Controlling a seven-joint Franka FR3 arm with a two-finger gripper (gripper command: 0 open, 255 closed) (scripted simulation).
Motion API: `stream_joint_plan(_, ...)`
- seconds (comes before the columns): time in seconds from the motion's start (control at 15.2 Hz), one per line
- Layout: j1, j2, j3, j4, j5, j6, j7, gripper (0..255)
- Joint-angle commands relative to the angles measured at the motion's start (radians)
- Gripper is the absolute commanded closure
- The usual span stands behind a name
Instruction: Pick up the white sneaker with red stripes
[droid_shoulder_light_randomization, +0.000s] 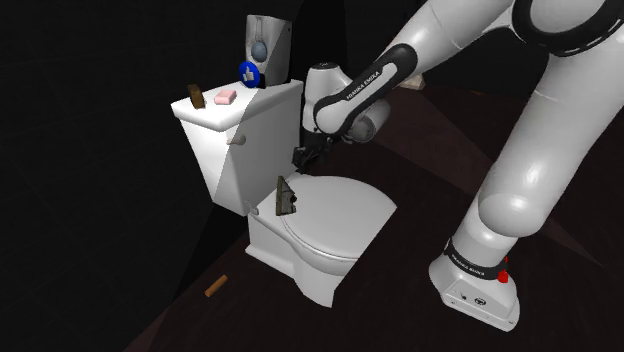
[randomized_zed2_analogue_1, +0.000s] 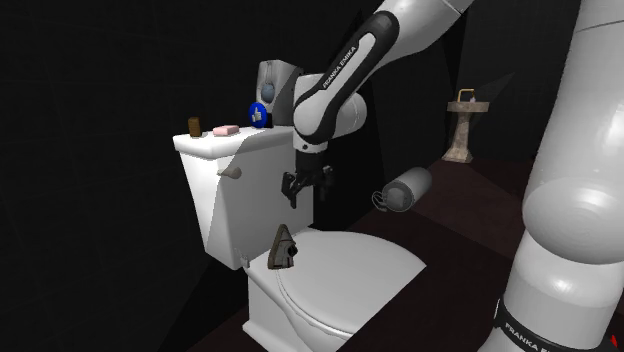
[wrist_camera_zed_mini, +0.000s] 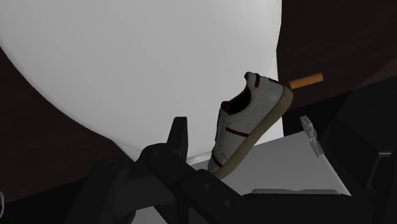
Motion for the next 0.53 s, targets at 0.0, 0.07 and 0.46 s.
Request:
stream_joint_plan(0.0,-0.003,0.091,-0.005,0.048,-0.039,0.052,0.042,0)
stream_joint_plan(0.07,-0.002,0.131,-0.009,0.073,-0.059,0.072,0.064,0)
stream_joint_plan(0.46,0.031,0.367,-0.06,0.246,-0.156,0.161,0.183,0)
